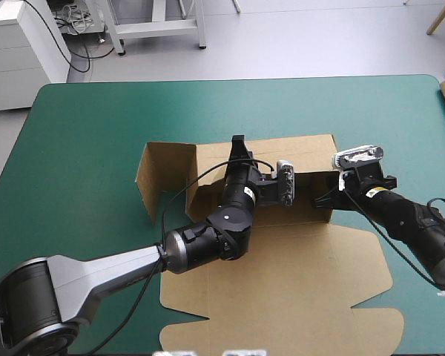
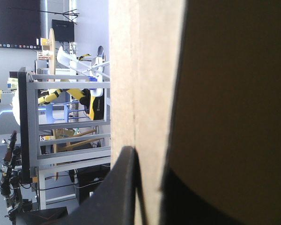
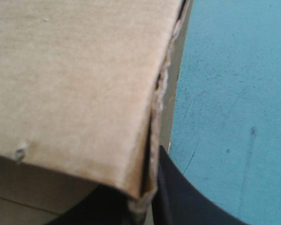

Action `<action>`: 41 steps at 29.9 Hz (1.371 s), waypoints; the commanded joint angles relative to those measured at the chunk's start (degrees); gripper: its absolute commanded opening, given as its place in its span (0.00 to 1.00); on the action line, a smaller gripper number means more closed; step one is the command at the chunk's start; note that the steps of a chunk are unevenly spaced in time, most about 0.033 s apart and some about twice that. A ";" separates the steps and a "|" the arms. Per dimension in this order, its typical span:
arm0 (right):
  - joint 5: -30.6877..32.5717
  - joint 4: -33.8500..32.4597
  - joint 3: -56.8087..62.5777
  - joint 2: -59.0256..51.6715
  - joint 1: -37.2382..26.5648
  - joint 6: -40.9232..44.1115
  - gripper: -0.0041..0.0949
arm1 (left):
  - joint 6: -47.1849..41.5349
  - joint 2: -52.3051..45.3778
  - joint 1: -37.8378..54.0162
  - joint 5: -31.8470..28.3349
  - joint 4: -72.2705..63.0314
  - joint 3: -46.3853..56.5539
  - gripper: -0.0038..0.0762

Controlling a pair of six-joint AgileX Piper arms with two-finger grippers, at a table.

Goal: Fold the box

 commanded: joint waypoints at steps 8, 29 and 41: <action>3.13 -3.04 -2.03 -0.50 1.30 2.88 0.04 | -0.80 0.19 -0.96 -5.27 -6.54 0.99 0.12; 15.01 -17.49 -13.33 2.29 1.30 18.39 0.04 | -22.56 -3.13 -12.67 11.02 25.34 0.99 0.51; 29.56 -29.08 -24.68 2.91 1.19 29.48 0.04 | -23.10 -17.04 -17.00 9.58 24.05 0.99 0.05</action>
